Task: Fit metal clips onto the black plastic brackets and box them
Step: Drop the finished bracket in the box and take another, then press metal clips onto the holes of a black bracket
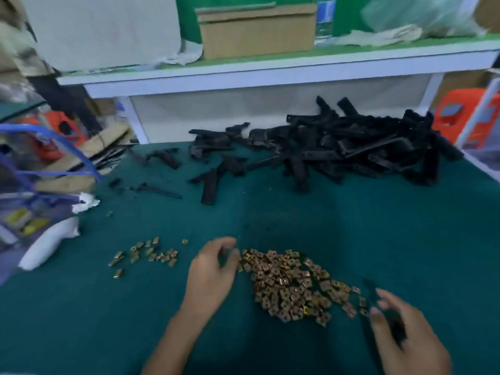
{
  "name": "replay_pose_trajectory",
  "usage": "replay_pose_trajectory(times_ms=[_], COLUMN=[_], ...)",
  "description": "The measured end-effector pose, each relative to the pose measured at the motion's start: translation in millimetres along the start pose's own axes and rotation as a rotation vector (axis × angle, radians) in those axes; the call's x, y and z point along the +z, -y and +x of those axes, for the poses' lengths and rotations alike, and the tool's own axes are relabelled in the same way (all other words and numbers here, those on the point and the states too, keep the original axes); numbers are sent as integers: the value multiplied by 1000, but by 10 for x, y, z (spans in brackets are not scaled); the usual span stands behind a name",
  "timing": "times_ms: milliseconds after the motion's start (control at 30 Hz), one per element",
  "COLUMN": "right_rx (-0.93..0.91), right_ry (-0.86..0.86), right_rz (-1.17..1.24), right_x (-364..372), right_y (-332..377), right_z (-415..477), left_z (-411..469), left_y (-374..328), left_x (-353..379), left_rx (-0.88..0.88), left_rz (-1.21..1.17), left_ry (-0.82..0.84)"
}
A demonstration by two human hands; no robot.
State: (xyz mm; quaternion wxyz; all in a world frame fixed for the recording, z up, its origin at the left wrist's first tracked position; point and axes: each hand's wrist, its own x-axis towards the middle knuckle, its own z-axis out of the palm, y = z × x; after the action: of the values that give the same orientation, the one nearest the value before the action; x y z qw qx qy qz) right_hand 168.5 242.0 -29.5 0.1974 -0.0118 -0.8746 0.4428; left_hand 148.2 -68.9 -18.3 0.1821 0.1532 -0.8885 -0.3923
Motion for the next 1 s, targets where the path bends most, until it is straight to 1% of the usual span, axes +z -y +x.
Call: replay_pose_trajectory(times_ms=[100, 167, 233, 300, 367, 467, 567, 667, 767, 833, 900, 1000], right_rx=[48, 93, 137, 206, 201, 209, 107, 10, -17, 7, 58, 108], right_ry=[49, 104, 202, 301, 298, 280, 230, 183, 136, 89, 57, 169], right_rz=[-70, -69, -43, -22, -42, -37, -89, -139, -115, -40, 68, 268], right_x=[6, -1, 6, 34, 21, 28, 48, 55, 49, 53, 86, 142], right_y=[-31, -47, -68, -125, -140, -151, -128, -121, -67, 69, 179, 325], right_z=[-10, 37, 138, 229, 267, 243, 185, 102, 34, -8, -11, 26], left_z=[440, 786, 1133, 1422, 1573, 1613, 1437, 1093, 685, 366, -6, -516], left_y=[124, 144, 167, 195, 208, 218, 121, -36, -264, -441, -616, -846], left_x=[-29, -48, -43, -31, -16, -2, 35, 75, 114, 158, 235, 417], left_rx=[-73, -158, -282, -437, -561, -615, -658, -635, -517, -410, -332, -257], left_rz=[27, 18, -7, -102, -250, -369, -507, -641, -581, -574, -613, -618], left_ry=[-69, -104, -94, -63, -72, -51, 20, 94, 177, 235, 345, 556])
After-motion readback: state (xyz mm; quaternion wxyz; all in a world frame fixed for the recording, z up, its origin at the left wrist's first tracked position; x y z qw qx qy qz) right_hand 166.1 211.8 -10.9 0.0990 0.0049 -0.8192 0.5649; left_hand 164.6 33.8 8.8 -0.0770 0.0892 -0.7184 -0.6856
